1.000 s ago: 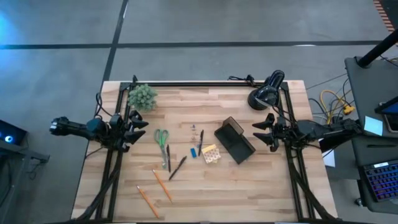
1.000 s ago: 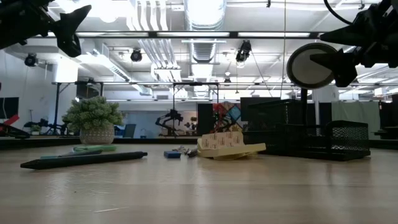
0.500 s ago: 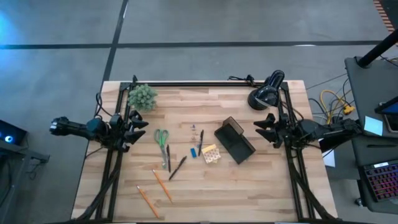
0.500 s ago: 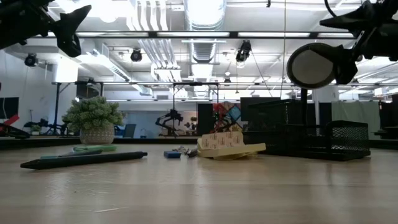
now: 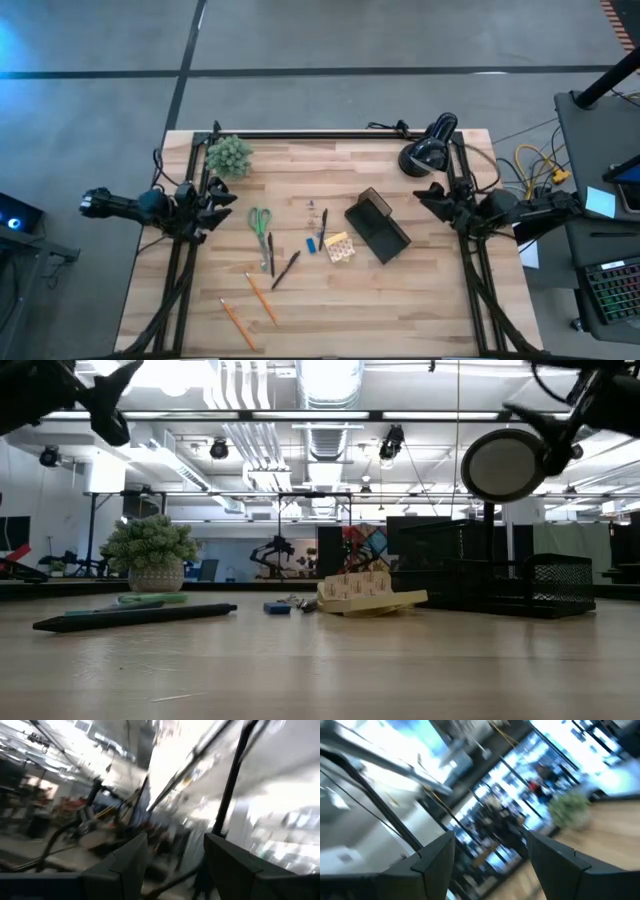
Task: Pick and place office supplies into organizer
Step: Put the yellow sticky note into the black mesh organizer
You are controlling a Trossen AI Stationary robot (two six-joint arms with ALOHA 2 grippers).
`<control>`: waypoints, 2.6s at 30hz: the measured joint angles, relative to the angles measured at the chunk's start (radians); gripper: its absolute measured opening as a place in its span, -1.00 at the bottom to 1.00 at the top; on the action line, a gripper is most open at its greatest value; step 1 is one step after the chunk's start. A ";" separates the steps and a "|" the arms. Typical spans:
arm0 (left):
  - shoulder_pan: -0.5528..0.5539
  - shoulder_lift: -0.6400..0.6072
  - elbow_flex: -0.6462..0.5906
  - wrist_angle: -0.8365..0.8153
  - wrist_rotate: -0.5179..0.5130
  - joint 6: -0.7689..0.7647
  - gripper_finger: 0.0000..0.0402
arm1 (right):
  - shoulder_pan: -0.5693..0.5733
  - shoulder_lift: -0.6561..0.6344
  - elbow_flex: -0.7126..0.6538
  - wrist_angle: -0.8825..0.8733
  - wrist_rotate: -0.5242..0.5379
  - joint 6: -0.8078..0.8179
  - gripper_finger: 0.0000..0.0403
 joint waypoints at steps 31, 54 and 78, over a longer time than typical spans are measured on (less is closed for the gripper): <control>0.000 0.011 0.006 0.423 -0.211 0.093 -0.09 | 0.000 0.329 0.203 0.296 0.000 -0.117 0.18; 0.000 0.293 0.157 0.385 -0.188 0.021 -0.09 | -0.002 0.599 0.647 -0.359 0.008 -0.023 0.18; 0.001 0.849 0.724 -0.570 -0.150 -0.103 -0.09 | 0.028 0.788 0.824 -0.904 -0.171 0.267 0.18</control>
